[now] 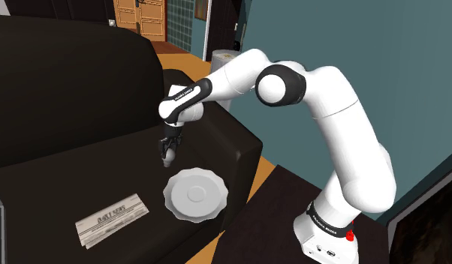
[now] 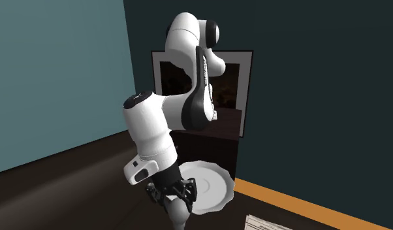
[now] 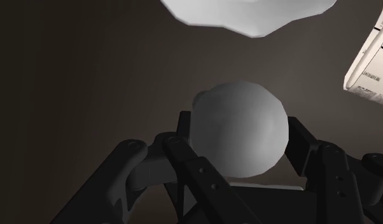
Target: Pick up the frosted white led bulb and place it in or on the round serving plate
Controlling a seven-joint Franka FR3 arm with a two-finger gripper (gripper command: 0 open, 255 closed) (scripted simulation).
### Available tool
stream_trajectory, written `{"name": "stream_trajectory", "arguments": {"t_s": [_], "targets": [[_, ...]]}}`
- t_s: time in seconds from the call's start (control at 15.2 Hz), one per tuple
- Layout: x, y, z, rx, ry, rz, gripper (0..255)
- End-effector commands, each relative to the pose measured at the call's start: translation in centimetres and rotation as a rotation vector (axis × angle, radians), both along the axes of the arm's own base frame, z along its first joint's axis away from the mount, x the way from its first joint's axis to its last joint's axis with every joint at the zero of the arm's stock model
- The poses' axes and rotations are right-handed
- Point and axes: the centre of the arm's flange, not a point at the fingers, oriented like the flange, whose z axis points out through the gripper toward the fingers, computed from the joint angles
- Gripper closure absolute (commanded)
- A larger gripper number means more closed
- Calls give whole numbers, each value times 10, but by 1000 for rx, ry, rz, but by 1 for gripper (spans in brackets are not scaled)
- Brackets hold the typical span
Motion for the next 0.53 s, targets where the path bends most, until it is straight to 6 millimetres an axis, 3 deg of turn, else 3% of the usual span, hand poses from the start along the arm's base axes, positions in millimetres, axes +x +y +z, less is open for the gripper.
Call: {"name": "stream_trajectory", "arguments": {"t_s": [0.0,0.46], "targets": [[-1,1,10,0,0,0,255],[-1,1,47,0,0,0,255]]}}
